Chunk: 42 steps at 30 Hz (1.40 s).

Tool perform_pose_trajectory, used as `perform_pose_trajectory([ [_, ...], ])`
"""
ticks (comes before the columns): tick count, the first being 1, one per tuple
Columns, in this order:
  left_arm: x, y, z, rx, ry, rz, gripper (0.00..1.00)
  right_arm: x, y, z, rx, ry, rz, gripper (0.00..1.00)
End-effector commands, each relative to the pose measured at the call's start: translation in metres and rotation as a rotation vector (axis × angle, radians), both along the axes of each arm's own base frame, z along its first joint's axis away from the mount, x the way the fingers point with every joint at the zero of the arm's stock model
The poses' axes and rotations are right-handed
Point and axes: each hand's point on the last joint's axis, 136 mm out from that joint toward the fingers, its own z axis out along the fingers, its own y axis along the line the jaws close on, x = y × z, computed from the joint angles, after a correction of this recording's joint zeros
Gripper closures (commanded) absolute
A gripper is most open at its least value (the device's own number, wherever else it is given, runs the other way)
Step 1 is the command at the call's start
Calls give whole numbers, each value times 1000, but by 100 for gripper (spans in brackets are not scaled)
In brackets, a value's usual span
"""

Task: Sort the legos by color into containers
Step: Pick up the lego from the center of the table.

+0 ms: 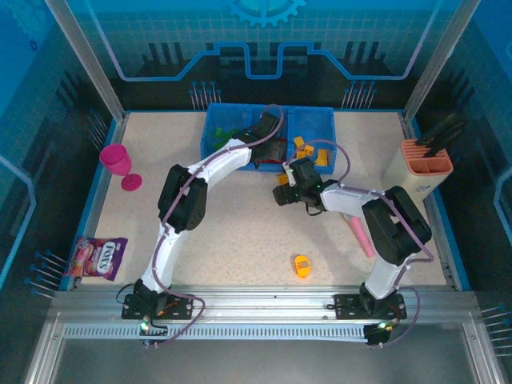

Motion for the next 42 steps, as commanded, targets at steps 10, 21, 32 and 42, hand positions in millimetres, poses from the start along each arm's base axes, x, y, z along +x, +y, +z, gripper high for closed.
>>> perform_pose_trajectory([
  [10, -12, -6, 107, -127, -164, -65, 22, 28, 22, -11, -4, 10, -13, 20],
  [21, -83, 22, 142, -146, -182, -57, 20, 41, 20, -29, 5, 62, -88, 27],
  [32, -158, 82, 103, -43, -67, 30, 19, 47, 11, -45, -34, 93, -114, 49],
  [42, -194, 105, 84, -32, 1, 63, 19, 49, 12, -37, -26, 87, -82, 70],
])
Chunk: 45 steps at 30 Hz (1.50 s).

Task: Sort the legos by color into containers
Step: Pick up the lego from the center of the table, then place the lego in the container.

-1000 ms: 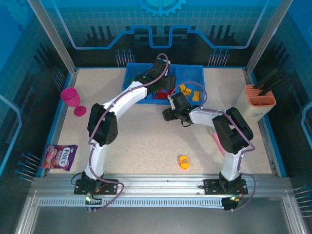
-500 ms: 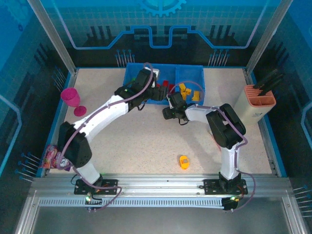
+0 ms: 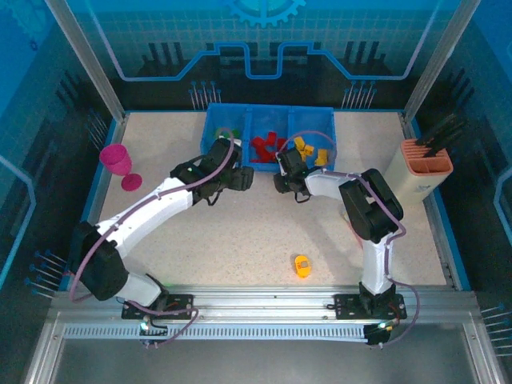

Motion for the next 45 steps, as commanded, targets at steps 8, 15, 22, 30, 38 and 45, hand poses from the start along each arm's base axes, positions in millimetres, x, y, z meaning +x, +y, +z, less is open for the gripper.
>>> perform_pose_trajectory([
  [8, -21, 20, 4, 15, -7, 29, 19, -20, -3, 37, 21, 13, 39, 75],
  [15, -21, 21, 12, 4, -27, 17, 18, -50, -23, 85, 4, -18, 32, 75],
  [22, -26, 15, 13, -23, -17, -11, 18, -23, -48, 132, 2, -140, -27, 74],
  [30, -43, 23, 13, -55, 2, -2, 18, 47, -74, 113, 50, -143, -133, 75],
  [38, -57, 36, 16, -72, -6, 38, 18, 92, -78, 94, 91, -81, -156, 67],
  [45, -57, 36, 17, -68, -9, 37, 17, 96, -78, 102, 100, -86, -158, 51],
])
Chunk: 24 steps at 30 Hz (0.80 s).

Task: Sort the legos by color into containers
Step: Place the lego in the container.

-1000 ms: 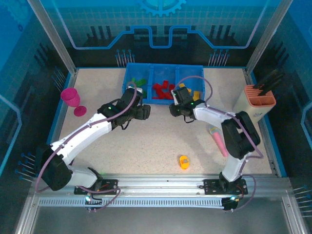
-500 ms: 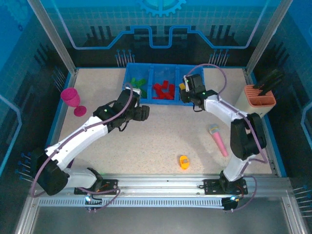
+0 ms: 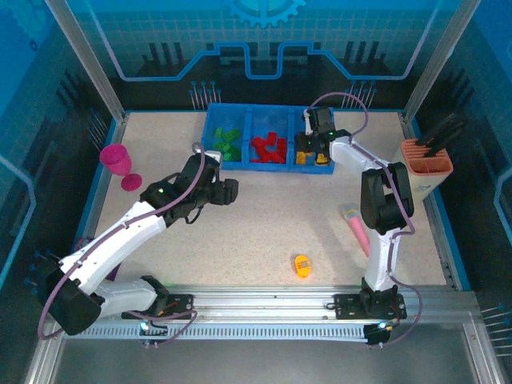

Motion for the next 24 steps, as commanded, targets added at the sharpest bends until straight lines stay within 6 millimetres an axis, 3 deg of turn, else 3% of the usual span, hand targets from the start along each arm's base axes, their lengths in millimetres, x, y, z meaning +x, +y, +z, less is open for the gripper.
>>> perform_pose_trajectory([
  [1, -3, 4, -2, -2, 5, 16, 17, -1, -2, 8, 20, 7, -4, 46],
  [3, -3, 3, -1, -2, 3, 10, 17, -4, -2, 10, 23, 9, -5, 38],
  [9, 0, -1, 3, -15, -7, -2, 16, -17, -1, 30, 37, -19, 9, 41],
  [13, 5, -7, 9, -31, -31, -17, 16, -42, 7, 52, 39, -31, 40, 42],
  [19, 17, -27, 20, -73, -70, -82, 16, -116, 23, 53, -5, 34, 99, 37],
  [24, 28, -39, 30, -71, -99, -133, 16, -213, 25, 29, -50, 184, 96, 29],
])
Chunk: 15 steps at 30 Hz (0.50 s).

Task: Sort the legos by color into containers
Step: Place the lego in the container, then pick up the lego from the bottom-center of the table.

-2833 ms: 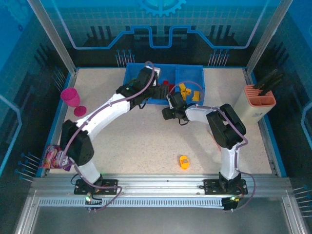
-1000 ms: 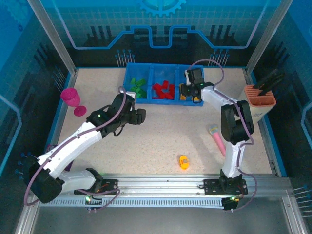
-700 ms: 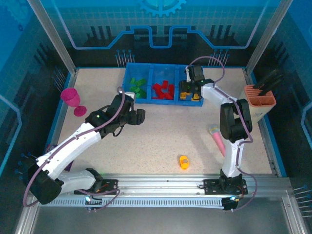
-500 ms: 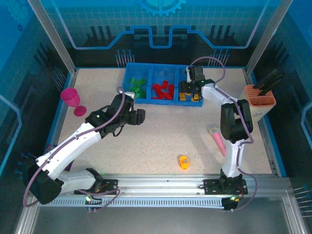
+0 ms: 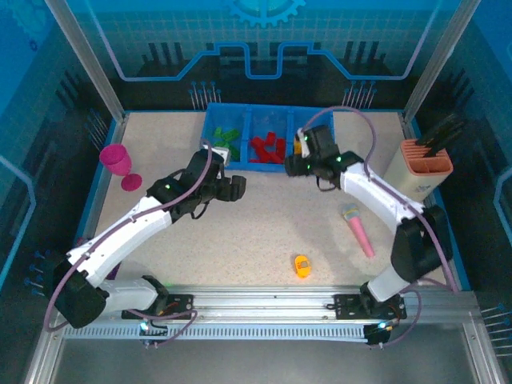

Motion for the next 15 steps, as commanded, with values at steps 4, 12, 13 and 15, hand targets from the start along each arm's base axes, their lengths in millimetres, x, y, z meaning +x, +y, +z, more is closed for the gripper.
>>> perform_pose_trajectory([
  [4, 18, -19, 33, -35, -93, -80, 15, -127, -24, -47, -28, 263, -127, 20],
  [12, 22, -20, 39, -66, -102, -94, 14, -229, -35, -97, -63, 460, -208, 12],
  [13, 22, -20, 39, -70, -102, -94, 14, -235, -33, -101, -61, 472, -208, 11],
  [15, 21, -20, 39, -80, -103, -99, 14, -247, -28, -113, -64, 499, -204, 11],
])
